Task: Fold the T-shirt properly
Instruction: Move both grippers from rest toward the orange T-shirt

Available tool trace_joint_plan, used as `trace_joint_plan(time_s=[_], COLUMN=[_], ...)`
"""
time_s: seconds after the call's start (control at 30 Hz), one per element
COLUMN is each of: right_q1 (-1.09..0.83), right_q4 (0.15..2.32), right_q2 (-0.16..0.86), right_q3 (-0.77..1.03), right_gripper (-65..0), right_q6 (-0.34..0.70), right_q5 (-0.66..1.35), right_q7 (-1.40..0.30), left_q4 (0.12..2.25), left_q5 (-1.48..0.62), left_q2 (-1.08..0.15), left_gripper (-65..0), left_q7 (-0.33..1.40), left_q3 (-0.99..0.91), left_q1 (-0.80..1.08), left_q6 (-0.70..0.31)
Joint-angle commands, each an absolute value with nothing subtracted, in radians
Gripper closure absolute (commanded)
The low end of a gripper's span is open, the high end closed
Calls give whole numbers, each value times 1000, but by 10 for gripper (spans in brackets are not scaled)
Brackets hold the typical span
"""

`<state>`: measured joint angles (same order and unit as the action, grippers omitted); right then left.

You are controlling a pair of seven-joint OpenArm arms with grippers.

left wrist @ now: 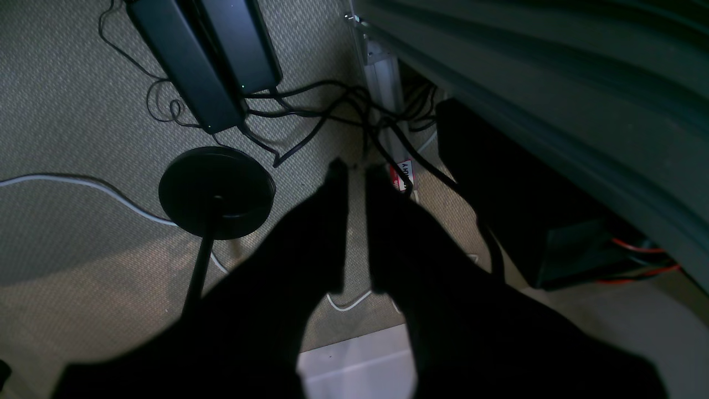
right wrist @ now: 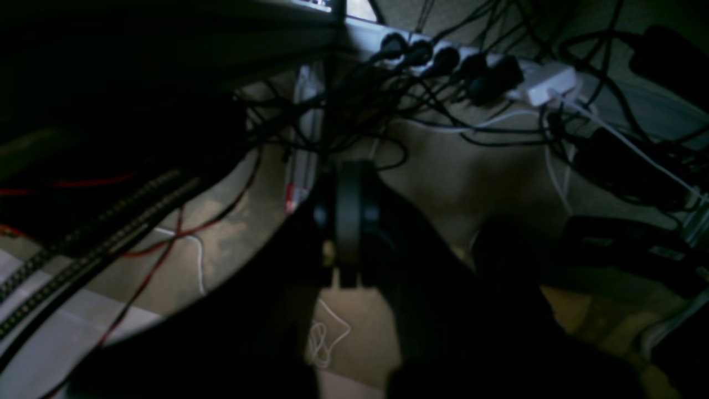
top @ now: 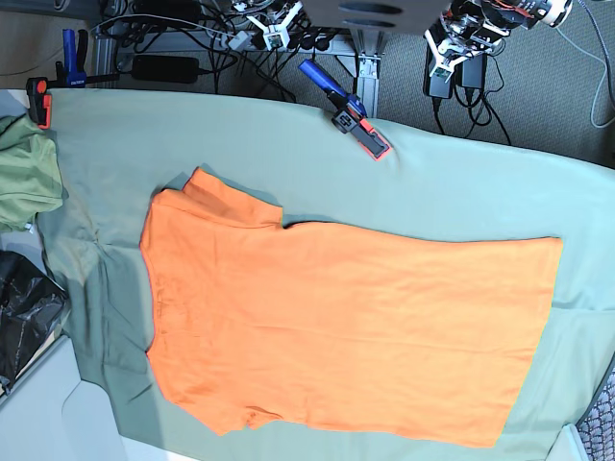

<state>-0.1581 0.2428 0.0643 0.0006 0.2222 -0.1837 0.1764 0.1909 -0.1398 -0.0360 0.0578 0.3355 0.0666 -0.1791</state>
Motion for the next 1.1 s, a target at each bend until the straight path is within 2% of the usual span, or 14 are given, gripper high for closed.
trace_joint_plan(time_s=[0.0, 0.1, 0.6, 0.83, 0.97, 1.07], right_q1=[-164, -164, -164, -181, -242, -321], right_q4=[247, 247, 247, 247, 282, 360], right_q2=[69, 69, 69, 76, 109, 151], right_q3=[2, 2, 1, 1, 1, 1], right_gripper=[0, 0, 0, 0, 0, 0], right_q6=[153, 154, 154, 174, 251, 313], right_q5=[-183, -183, -183, -184, -184, -183], right_q7=[200, 248, 248, 247, 247, 247], left_q4=[196, 196, 196, 196, 219, 297], left_q5=[-141, -141, -141, -141, -148, -236], left_q2=[-36, -36, -36, -39, -60, -100], left_gripper=[-54, -54, -54, -54, -54, -54], left_q7=[47, 48, 38, 107, 155, 154], left_q3=[338, 338, 338, 338, 338, 327], left_q1=[67, 67, 67, 76, 111, 175], left_q6=[-168, -168, -168, -170, -345, -514])
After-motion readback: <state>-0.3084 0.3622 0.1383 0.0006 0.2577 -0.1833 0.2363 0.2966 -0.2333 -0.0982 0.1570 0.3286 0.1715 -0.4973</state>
